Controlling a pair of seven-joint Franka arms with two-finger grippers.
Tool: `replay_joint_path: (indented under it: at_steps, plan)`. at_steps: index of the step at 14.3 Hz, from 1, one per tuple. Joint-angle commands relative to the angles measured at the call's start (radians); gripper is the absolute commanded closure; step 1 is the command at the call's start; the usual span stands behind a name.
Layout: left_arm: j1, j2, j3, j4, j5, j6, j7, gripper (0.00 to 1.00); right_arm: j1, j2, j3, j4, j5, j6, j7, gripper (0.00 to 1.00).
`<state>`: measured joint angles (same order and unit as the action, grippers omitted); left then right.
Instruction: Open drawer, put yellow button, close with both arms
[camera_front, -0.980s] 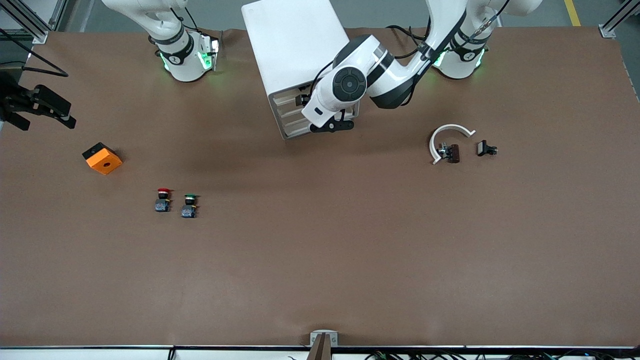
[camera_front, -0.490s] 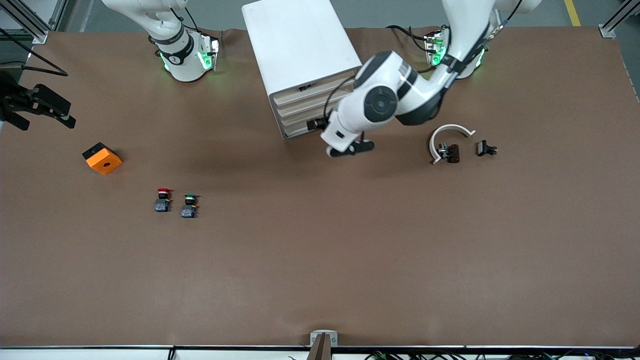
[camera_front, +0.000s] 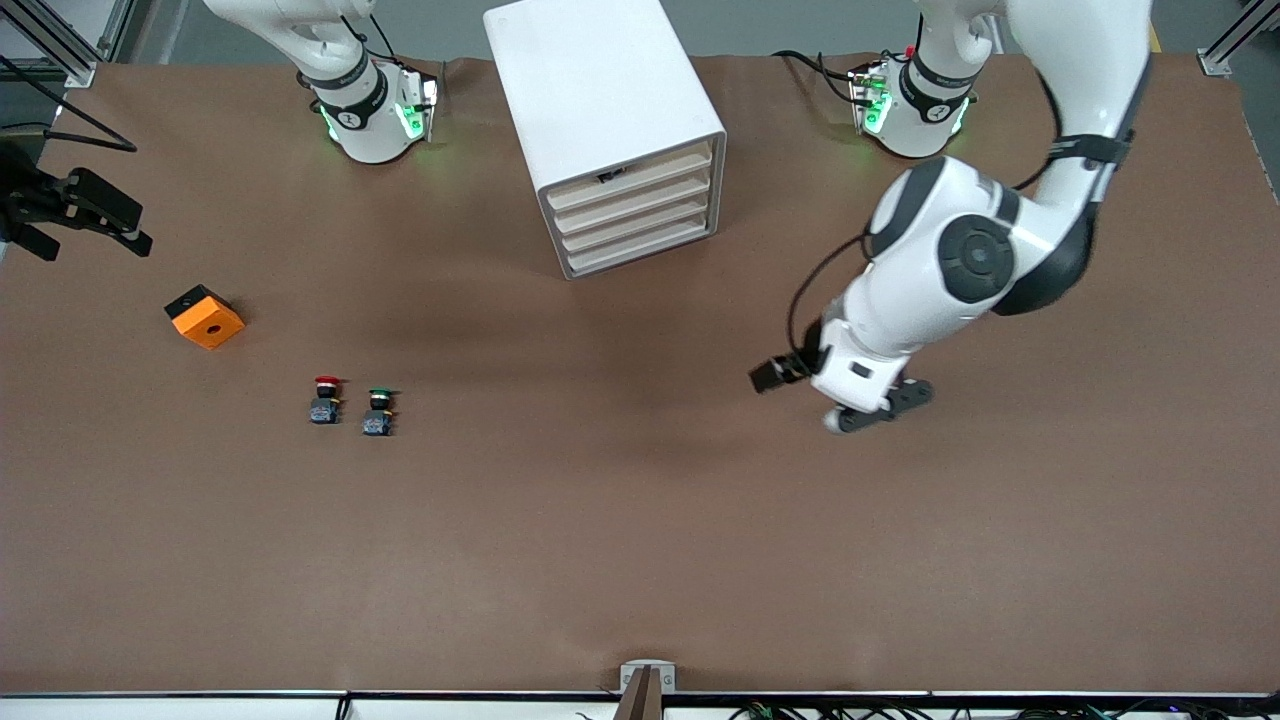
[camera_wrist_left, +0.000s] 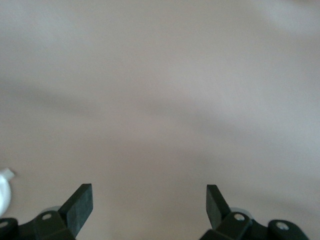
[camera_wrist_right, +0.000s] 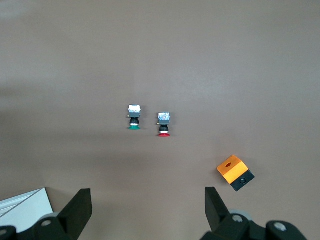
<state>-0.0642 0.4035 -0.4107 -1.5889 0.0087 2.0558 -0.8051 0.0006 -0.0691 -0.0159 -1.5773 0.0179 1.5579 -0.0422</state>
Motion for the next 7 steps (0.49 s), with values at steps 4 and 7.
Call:
replay_joint_path:
  at_steps: [4,7]
  plan:
    - [0.142,-0.049,-0.011,0.088,0.152,-0.096,0.015,0.0,-0.007,-0.001,0.008,0.016,-0.009,-0.009,-0.007,0.0]
    - [0.178,-0.063,-0.01,0.173,0.151,-0.253,0.127,0.0,-0.007,-0.001,0.008,0.016,-0.009,-0.009,-0.005,0.0]
